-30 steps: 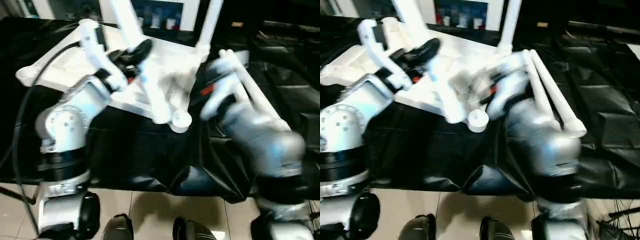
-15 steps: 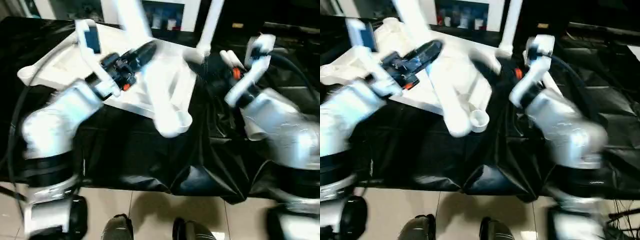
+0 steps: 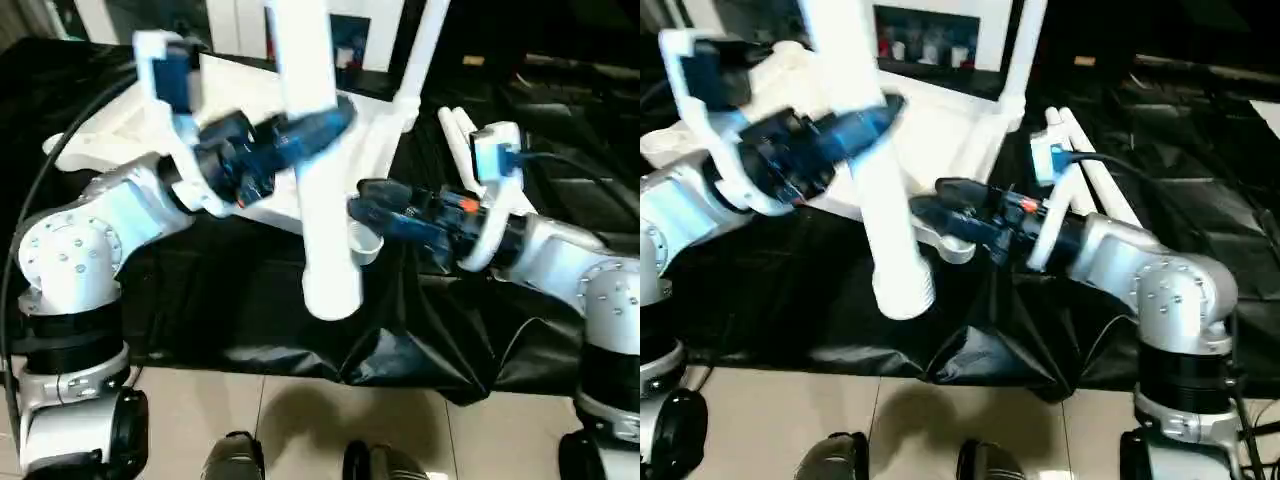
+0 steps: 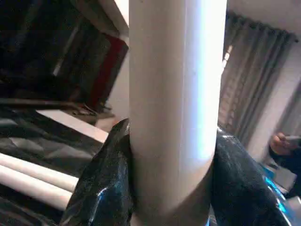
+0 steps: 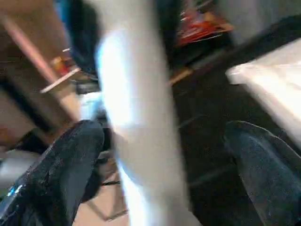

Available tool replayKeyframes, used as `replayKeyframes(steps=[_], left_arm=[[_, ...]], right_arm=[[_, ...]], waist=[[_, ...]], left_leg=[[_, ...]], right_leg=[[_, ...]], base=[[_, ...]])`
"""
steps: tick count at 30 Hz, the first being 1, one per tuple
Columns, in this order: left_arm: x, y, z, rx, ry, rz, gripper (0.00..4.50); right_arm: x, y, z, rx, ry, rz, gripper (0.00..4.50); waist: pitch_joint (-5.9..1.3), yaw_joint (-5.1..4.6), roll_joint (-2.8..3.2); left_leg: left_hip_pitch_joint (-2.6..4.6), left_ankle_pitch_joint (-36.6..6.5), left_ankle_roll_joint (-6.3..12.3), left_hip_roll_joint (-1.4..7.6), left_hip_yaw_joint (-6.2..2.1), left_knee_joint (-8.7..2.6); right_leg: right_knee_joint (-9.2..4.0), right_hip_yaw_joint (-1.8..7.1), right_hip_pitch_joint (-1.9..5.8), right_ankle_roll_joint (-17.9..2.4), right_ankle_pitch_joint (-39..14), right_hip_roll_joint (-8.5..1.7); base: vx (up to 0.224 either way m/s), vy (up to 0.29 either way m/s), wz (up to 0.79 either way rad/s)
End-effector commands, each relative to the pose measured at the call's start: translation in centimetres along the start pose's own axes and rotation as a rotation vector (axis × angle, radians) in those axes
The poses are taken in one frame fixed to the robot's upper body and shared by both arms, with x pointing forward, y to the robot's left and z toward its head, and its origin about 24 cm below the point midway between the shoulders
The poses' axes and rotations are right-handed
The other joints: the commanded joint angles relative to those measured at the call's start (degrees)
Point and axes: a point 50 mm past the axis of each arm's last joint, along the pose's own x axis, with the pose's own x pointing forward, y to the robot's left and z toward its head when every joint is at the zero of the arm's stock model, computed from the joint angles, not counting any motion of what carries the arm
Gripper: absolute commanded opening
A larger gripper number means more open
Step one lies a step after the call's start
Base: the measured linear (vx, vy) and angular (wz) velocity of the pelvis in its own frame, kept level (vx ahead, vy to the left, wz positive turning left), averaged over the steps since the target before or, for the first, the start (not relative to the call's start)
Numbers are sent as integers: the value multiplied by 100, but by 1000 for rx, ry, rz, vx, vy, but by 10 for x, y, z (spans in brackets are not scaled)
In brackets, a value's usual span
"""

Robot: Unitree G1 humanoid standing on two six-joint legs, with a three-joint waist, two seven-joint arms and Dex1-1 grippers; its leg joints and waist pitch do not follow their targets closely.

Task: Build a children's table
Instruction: Pick table leg

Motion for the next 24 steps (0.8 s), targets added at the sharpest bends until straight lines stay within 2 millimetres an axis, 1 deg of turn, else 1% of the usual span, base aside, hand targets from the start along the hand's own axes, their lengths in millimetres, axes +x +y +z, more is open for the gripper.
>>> replayKeyframes(steps=[1, 3, 5, 6, 8, 10, 13, 16, 22, 24], left_arm=[[2, -3, 0, 15, 13, -20, 184], [2, -2, -1, 15, 17, -22, 184], [2, -1, -2, 15, 24, -24, 184], [3, -1, -2, 15, 25, -27, 184], [4, -2, -3, 15, 29, -34, 184], [6, -2, -5, 15, 35, -44, 184], [6, -3, -6, 14, 40, -49, 184], [7, -3, -8, 9, 47, -54, 184], [7, -3, -12, 7, 69, -52, 184], [8, -3, -13, 6, 75, -54, 184]], right_arm=[[1, 5, 5, -15, 11, 36, 450], [1, 6, 5, -9, 13, 45, 450], [1, 7, 5, 0, 24, 60, 450], [2, 7, 5, 0, 32, 58, 450], [3, 5, 1, -7, 67, 46, 450], [4, 3, -2, -13, 95, 32, 450], [6, 2, -4, -16, 107, 23, 450], [6, 1, -5, -19, 122, 9, 450], [7, -2, -7, -35, 142, -13, 450], [7, -2, -10, -40, 165, -18, 450]], waist=[[-666, 32, 73], [-681, 49, 67], [-685, 69, 60], [-699, 76, 44], [-716, 79, 49], [-712, 88, 51], [-735, 83, 42], [-730, 83, 32], [-723, 84, 36], [-724, 82, 37]], left_leg=[[150, -1003, -172, 147, -71, -355], [148, -987, -195, 140, -73, -353], [151, -1023, -203, 137, -71, -356], [143, -1025, -202, 135, -74, -357], [148, -1034, -215, 138, -77, -356], [144, -1087, -237, 141, -83, -364], [142, -1158, -269, 139, -93, -366], [134, -1174, -272, 133, -95, -367], [137, -1219, -273, 136, -101, -368], [131, -1202, -268, 136, -105, -371]], right_leg=[[-436, 230, 360, -713, -1860, -386], [-433, 226, 370, -730, -1825, -386], [-442, 226, 361, -708, -1836, -376], [-440, 224, 371, -686, -1862, -382], [-441, 222, 364, -657, -1881, -380], [-455, 218, 354, -621, -1937, -377], [-459, 210, 359, -596, -1993, -381], [-470, 207, 360, -562, -2066, -380], [-488, 204, 346, -507, -2175, -380], [-486, 203, 354, -498, -2156, -377]], base=[[0, 0, 0], [0, 0, 0], [0, 0, 0], [0, 0, 0], [0, 0, 0], [0, 0, 0], [0, 0, 0], [0, 0, 0], [0, 0, 0], [0, 0, 0]])
